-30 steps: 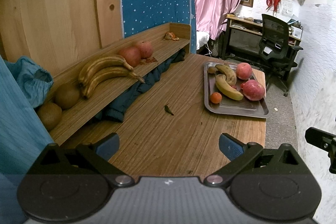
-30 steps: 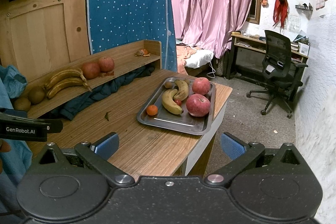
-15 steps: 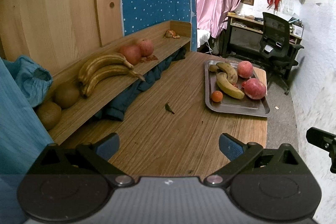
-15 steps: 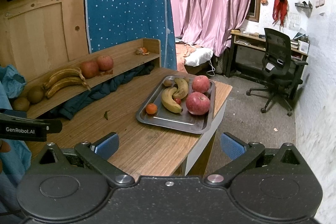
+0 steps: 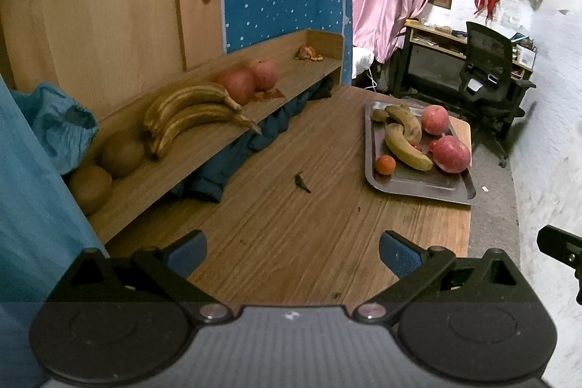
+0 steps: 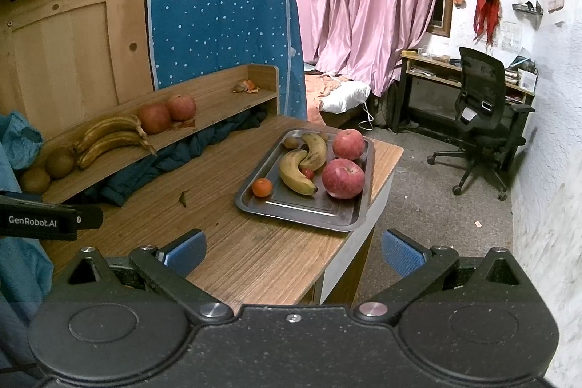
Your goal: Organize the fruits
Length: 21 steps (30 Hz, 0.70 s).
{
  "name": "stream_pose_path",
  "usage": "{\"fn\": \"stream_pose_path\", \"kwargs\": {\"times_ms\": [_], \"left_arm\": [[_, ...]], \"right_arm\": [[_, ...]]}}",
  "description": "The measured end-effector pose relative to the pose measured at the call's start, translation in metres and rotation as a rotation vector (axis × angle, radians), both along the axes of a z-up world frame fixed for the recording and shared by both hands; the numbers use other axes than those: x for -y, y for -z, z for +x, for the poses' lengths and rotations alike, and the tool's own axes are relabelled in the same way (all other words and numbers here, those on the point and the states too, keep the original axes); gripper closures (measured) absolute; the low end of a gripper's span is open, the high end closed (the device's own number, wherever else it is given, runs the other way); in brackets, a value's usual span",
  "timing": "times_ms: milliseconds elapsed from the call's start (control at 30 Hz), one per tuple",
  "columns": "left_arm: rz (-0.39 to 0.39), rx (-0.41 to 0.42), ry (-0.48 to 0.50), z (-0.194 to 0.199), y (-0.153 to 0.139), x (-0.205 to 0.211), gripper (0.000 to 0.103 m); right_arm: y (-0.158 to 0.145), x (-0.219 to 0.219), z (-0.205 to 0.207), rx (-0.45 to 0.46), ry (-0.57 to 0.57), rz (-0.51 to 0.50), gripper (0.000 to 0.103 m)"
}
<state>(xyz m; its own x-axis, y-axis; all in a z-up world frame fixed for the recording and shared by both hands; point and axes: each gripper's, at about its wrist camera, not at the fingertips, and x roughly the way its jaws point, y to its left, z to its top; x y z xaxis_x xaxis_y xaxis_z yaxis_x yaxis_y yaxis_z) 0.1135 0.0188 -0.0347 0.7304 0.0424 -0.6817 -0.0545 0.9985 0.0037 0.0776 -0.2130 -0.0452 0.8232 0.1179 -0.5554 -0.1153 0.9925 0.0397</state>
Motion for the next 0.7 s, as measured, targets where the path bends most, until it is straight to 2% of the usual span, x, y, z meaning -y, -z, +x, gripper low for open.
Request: {"fn": "stream_pose_path", "kwargs": {"times_ms": [700], "left_arm": [[-0.008,-0.013,-0.019,0.007,0.0024,-0.0014,0.0]], "right_arm": [[0.0028,0.0004,0.0049,-0.008,-0.009,-0.005,0.001]]}}
